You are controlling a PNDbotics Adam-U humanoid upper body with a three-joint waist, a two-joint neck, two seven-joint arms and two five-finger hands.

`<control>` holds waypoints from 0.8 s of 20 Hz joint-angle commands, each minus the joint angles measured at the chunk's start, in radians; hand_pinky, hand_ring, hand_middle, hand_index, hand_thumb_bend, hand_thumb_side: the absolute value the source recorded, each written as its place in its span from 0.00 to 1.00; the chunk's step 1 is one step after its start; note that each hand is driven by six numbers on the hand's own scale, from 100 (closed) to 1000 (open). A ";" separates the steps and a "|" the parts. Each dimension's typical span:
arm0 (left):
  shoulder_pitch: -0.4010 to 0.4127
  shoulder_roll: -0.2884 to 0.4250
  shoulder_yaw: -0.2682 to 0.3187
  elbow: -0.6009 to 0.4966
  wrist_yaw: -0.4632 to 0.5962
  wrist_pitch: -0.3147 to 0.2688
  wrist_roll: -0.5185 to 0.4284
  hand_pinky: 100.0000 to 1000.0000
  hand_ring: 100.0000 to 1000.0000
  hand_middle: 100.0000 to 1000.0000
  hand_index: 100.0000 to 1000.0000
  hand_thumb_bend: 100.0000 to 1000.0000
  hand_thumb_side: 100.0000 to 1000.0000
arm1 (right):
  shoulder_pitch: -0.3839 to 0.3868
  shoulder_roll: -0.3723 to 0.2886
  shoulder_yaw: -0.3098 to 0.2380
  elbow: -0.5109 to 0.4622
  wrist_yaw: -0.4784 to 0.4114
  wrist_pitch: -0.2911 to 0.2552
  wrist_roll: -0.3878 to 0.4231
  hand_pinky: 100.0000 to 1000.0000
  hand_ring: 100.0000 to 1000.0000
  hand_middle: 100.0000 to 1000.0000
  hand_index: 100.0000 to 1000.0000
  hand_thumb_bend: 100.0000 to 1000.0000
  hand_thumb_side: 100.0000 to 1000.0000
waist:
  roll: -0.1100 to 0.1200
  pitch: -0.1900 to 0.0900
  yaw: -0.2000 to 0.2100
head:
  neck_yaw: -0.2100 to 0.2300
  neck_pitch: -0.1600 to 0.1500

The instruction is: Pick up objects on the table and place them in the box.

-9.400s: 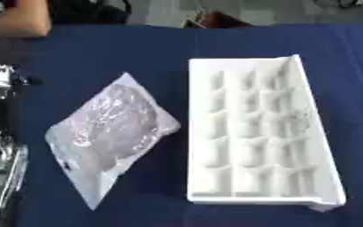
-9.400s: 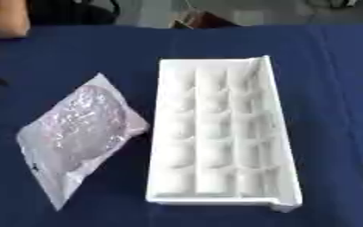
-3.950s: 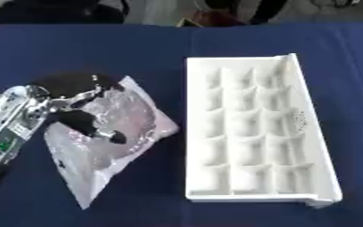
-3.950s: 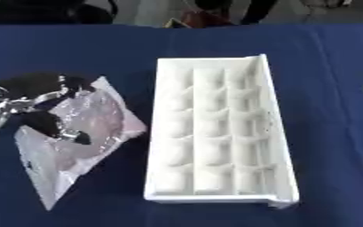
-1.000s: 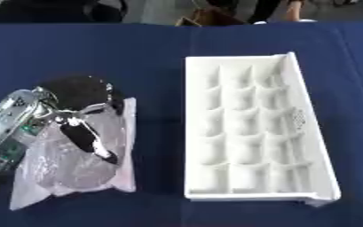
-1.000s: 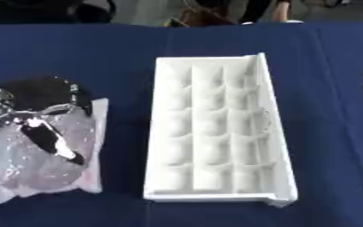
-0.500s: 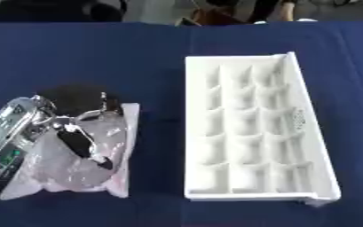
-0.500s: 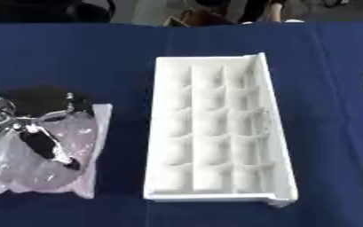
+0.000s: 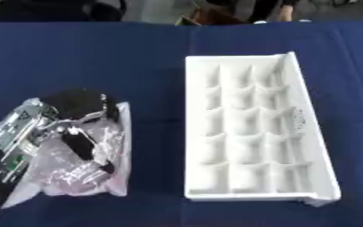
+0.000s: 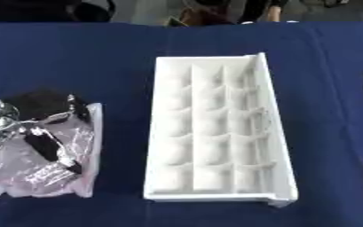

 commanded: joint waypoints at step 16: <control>0.003 0.009 0.009 0.029 -0.008 0.088 0.158 0.00 0.00 0.02 0.11 0.64 0.16 | -0.009 -0.011 -0.009 -0.016 0.000 -0.004 -0.003 0.86 0.86 0.82 0.95 0.00 0.90 | -0.006 -0.014 0.002 | 0.001 0.001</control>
